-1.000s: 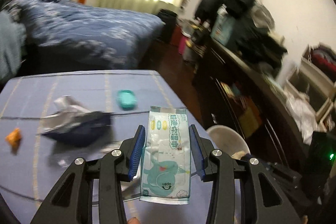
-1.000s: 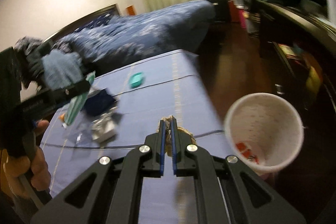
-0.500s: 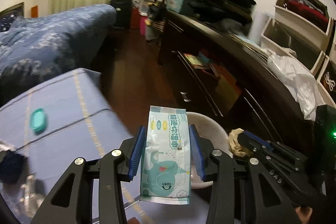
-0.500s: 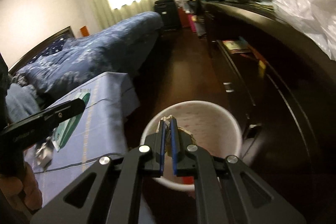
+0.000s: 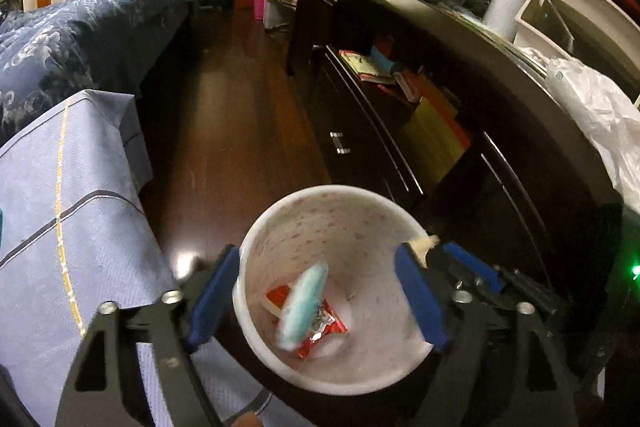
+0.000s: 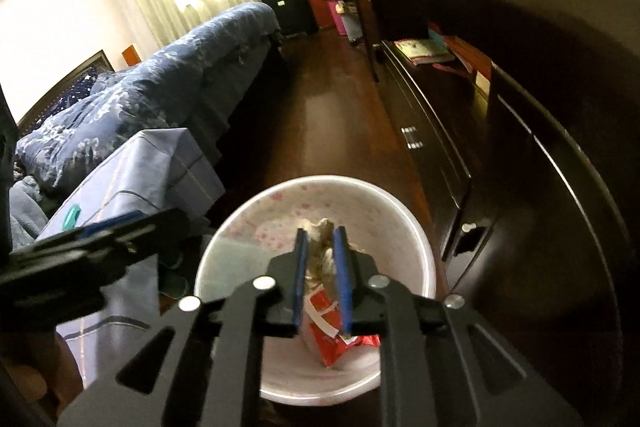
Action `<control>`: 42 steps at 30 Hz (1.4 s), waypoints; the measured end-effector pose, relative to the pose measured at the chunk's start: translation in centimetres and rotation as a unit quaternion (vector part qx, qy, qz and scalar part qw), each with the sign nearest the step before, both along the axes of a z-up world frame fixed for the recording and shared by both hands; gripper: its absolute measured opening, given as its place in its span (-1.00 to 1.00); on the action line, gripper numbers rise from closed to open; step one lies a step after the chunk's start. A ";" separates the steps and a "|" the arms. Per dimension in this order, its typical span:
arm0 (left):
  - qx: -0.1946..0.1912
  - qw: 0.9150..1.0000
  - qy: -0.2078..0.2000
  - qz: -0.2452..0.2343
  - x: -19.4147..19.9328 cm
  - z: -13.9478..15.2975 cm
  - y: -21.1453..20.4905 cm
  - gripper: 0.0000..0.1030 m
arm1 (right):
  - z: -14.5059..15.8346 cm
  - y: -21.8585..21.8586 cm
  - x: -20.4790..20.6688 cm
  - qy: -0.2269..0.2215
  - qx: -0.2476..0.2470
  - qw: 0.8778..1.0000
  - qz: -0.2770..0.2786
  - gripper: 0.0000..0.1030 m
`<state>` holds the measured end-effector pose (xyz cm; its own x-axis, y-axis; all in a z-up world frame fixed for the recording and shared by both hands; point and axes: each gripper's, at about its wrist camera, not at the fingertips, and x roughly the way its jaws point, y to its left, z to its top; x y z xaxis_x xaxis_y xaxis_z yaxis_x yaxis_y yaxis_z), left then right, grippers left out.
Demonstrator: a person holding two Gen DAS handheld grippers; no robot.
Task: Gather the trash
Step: 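Carry the wipes pack and tan paper to the wastebasket and open both tools, then grasp the orange snack piece with the left tool while the right tool grasps the clear plastic tray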
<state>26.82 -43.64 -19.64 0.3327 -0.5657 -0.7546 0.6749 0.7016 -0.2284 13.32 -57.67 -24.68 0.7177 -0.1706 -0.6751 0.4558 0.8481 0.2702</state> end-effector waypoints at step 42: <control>0.079 0.909 -0.037 0.409 5.1 -0.2 44.9 0.91 | 9.1 31.9 4.7 -0.038 -0.102 0.948 0.300 0.33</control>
<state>31.94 1.31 -19.80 0.6452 0.0065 -0.7639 -0.0767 0.9955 -0.0564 18.03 -25.77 -15.60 0.7724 0.1622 -0.6141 -0.1398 0.9865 0.0847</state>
